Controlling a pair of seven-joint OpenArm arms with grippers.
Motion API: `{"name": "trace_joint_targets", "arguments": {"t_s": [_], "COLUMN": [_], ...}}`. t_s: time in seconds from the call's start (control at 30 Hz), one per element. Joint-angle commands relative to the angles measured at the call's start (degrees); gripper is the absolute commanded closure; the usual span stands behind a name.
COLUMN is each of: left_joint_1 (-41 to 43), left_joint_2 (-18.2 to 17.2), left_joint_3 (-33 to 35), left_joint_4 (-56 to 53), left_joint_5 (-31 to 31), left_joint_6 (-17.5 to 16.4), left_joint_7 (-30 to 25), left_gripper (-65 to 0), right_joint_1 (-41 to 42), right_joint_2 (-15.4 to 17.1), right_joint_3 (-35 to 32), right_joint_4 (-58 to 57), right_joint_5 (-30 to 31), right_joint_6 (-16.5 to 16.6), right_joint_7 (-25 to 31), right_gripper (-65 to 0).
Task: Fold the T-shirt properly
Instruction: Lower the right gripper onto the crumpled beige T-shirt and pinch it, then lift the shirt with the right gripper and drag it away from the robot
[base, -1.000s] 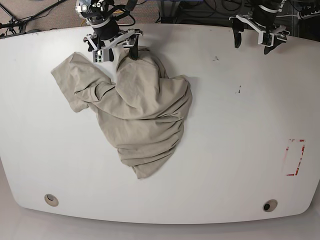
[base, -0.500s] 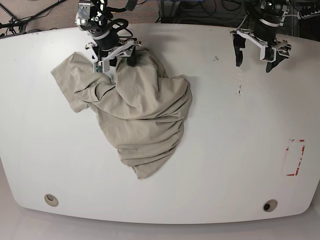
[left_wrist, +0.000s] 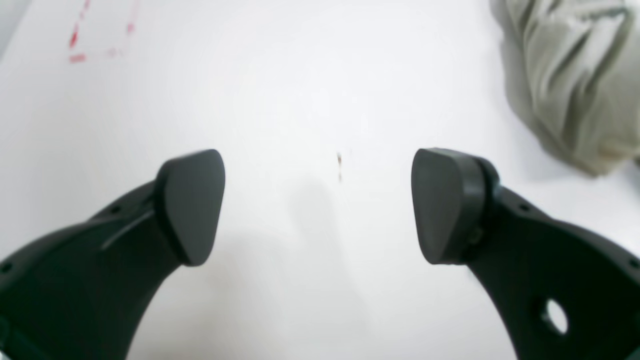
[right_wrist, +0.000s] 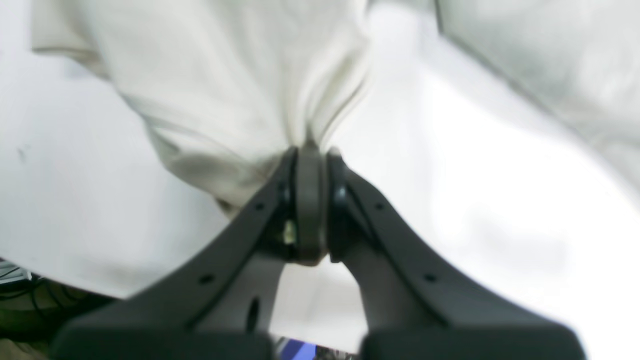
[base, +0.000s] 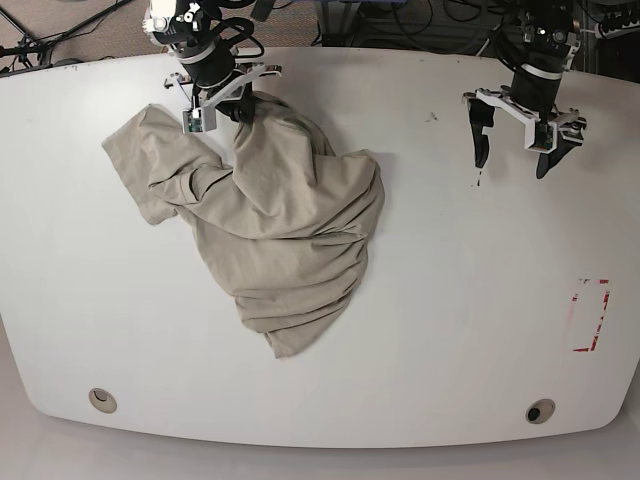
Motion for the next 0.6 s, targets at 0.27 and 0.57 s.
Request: {"name": "trace_joint_targets", "arguments": {"t_s": [0.27, 0.57], "left_joint_1": [-2.5, -2.3], "left_joint_2": [-2.1, -3.0], "left_joint_3": [1.5, 3.2], "left_joint_4": [0.7, 0.6], "left_joint_5": [-0.1, -0.1], "left_joint_6": [0.0, 0.0], "left_joint_7": [-1.6, -1.6], "left_gripper": [-55.4, -55.4], "right_joint_1": [10.8, 25.6], "right_joint_2": [4.8, 6.7], "right_joint_3": [-0.3, -0.2], "right_joint_4": [1.9, 1.1], "right_joint_5": [0.5, 0.2], "right_joint_6": [1.0, 1.0], "right_joint_7": [1.3, 1.2], "right_gripper": [0.0, 0.0]}}
